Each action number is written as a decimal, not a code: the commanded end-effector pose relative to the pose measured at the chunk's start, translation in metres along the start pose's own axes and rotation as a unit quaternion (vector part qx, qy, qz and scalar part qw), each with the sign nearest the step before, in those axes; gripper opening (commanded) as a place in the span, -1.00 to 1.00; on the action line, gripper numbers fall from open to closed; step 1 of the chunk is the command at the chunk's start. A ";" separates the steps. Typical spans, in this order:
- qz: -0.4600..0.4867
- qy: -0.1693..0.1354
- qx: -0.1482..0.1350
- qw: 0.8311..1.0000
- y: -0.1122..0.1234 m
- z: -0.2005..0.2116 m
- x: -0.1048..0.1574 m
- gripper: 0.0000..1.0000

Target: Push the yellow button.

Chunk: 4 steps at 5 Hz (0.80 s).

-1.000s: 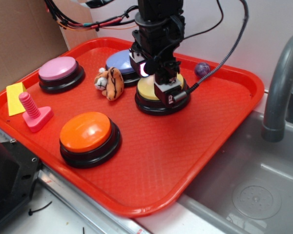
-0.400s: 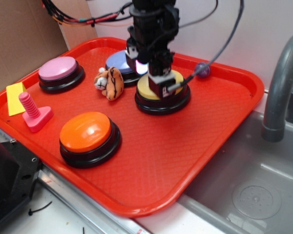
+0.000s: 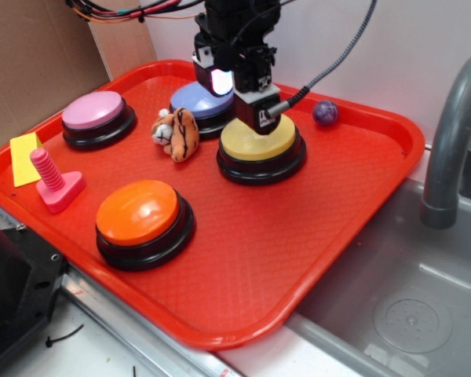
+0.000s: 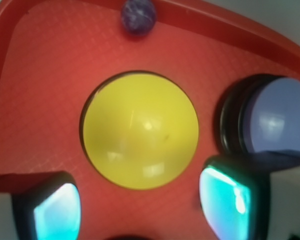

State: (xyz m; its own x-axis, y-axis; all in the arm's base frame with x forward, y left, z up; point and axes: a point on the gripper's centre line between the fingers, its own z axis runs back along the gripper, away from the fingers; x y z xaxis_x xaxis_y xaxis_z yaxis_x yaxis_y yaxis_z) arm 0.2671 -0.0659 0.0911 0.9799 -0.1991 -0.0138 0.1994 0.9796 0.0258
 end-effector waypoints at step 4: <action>0.039 -0.064 0.018 0.997 0.004 0.054 -0.004 1.00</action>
State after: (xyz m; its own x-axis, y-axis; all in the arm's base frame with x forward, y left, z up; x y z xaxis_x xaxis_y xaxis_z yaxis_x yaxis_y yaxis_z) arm 0.2599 -0.0609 0.1291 0.9893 -0.1394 0.0439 0.1363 0.9884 0.0667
